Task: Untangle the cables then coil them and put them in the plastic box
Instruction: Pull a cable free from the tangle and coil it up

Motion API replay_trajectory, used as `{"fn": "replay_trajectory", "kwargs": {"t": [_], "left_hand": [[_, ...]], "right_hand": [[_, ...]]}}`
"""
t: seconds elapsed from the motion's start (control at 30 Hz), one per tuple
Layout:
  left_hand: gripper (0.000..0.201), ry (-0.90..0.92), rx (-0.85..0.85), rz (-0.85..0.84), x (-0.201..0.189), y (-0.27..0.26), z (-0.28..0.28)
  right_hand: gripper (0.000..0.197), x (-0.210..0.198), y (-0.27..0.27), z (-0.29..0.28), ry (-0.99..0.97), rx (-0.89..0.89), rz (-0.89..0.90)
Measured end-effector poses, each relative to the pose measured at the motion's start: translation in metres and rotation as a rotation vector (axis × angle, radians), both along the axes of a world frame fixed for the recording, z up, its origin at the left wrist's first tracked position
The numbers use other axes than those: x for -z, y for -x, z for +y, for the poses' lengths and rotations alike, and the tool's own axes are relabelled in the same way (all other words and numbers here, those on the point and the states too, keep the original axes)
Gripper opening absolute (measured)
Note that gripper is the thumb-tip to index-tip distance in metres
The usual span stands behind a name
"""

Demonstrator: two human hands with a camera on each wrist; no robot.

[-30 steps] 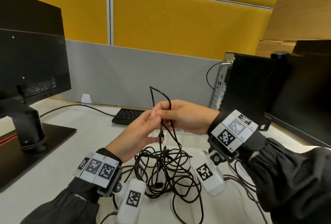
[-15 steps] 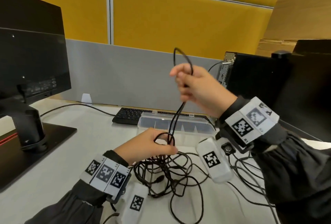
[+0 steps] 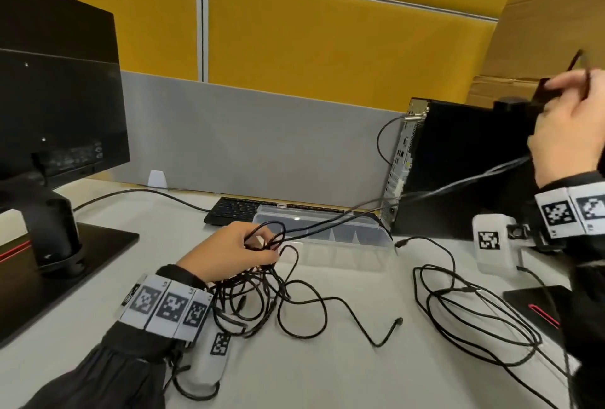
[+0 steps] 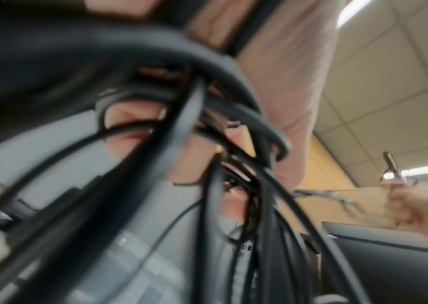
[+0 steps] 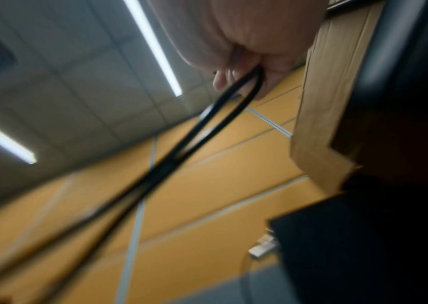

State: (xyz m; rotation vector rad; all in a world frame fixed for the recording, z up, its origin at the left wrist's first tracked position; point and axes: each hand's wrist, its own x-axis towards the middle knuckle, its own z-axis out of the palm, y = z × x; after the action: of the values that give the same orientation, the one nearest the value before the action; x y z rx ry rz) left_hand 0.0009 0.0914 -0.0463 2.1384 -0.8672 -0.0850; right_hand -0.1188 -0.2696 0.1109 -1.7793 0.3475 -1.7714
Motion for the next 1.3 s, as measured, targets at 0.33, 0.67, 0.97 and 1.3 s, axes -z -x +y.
{"fn": "replay_trajectory", "kwargs": {"t": [0.33, 0.67, 0.97, 1.3], "left_hand": [[0.014, 0.059, -0.04, -0.101, 0.001, 0.005, -0.01], [0.014, 0.24, -0.026, -0.158, -0.001, 0.007, -0.009], [0.024, 0.252, 0.096, -0.149, -0.008, 0.018, -0.011], [0.019, 0.012, 0.019, -0.102, 0.005, -0.001, -0.006]], "right_hand": [[0.041, 0.091, -0.014, 0.113, 0.403, -0.563, 1.02], [0.054, 0.124, -0.047, 0.175, 0.513, -0.678, 1.19], [0.051, 0.11, -0.04, 0.167, 0.861, -0.316, 1.209], [0.048, 0.05, -0.014, 0.125, 0.355, -0.531, 0.848]]}}
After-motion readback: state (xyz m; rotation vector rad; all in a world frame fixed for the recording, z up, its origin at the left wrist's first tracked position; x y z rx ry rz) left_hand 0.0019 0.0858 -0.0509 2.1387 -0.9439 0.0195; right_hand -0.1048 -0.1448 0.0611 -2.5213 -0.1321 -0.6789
